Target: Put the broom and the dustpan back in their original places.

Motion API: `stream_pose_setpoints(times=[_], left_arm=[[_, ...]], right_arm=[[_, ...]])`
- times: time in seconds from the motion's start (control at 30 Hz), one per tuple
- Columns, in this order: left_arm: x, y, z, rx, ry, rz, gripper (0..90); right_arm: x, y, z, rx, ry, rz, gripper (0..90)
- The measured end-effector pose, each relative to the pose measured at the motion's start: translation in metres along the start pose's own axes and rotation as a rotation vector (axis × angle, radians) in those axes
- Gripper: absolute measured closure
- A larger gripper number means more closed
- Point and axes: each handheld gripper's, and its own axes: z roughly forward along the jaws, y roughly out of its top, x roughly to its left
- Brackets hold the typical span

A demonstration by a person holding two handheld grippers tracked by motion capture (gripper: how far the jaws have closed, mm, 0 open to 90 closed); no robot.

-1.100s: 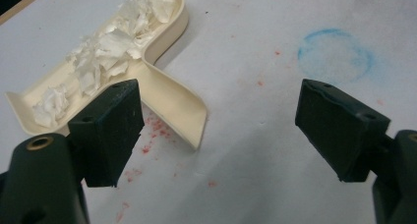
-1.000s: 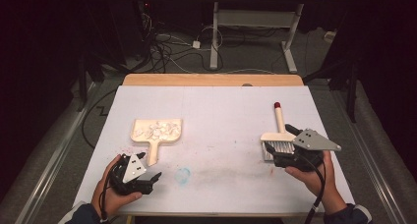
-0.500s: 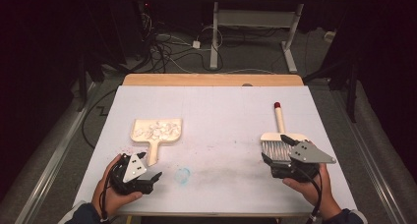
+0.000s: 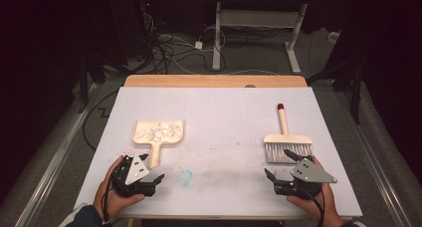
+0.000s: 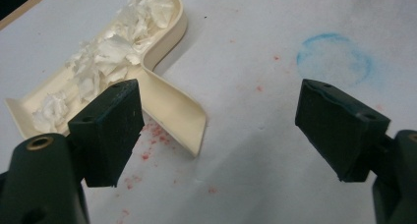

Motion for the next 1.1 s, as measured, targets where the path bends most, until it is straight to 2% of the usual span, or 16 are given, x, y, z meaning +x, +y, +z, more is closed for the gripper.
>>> stream_pose_setpoints(times=[0.07,0.17,0.3,0.57,1.1], left_arm=[[-0.0001,0.0001,-0.0005,-0.004,0.002,0.004,17.9],[0.0002,-0.0001,-0.0006,-0.006,0.002,0.006,17.9],[-0.0008,-0.0005,-0.0026,-0.009,0.006,0.018,17.8],[-0.0015,-0.0013,-0.0085,-0.026,0.01,0.016,17.9],[-0.0031,-0.0004,-0.007,-0.02,0.015,0.023,17.8]], right_arm=[[0.0011,-0.0011,-0.0036,0.002,-0.011,0.009,16.3],[0.001,-0.0035,-0.0081,-0.002,0.004,0.029,16.3],[0.0027,-0.0042,-0.0073,0.01,0.007,0.011,16.3],[0.004,-0.0009,-0.0075,0.013,-0.014,0.017,16.4],[0.0045,0.0001,-0.0086,0.01,-0.017,0.003,16.4]])
